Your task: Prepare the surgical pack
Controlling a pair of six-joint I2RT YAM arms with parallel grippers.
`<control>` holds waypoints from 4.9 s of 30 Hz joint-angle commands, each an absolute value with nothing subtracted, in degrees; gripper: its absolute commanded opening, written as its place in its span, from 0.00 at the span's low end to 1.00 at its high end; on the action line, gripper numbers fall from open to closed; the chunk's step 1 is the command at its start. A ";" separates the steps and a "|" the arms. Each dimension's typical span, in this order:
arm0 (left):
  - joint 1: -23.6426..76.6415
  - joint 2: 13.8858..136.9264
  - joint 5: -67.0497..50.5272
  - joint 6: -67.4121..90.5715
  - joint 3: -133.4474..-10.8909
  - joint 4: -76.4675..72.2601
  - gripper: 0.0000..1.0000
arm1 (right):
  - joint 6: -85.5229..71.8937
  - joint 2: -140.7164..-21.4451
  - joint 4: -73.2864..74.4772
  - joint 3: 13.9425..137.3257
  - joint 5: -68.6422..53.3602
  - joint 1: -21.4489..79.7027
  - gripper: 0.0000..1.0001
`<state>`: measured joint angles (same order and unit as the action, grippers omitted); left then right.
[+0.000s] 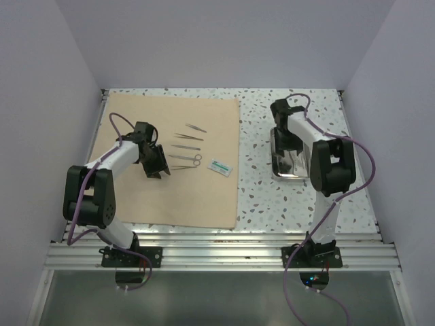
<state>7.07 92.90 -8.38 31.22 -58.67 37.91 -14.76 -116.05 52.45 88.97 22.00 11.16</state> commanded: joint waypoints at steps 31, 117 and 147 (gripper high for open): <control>6.42 79.10 -8.61 27.69 -51.94 39.20 0.46 | 1.93 -131.57 48.34 108.46 21.62 50.10 0.48; 9.13 89.55 -12.67 59.65 -60.11 37.79 0.55 | -14.94 -96.00 55.11 84.57 6.78 27.25 0.57; 18.11 113.20 -0.35 105.91 -79.54 50.98 0.49 | -11.78 -78.57 51.24 69.08 3.08 27.25 0.59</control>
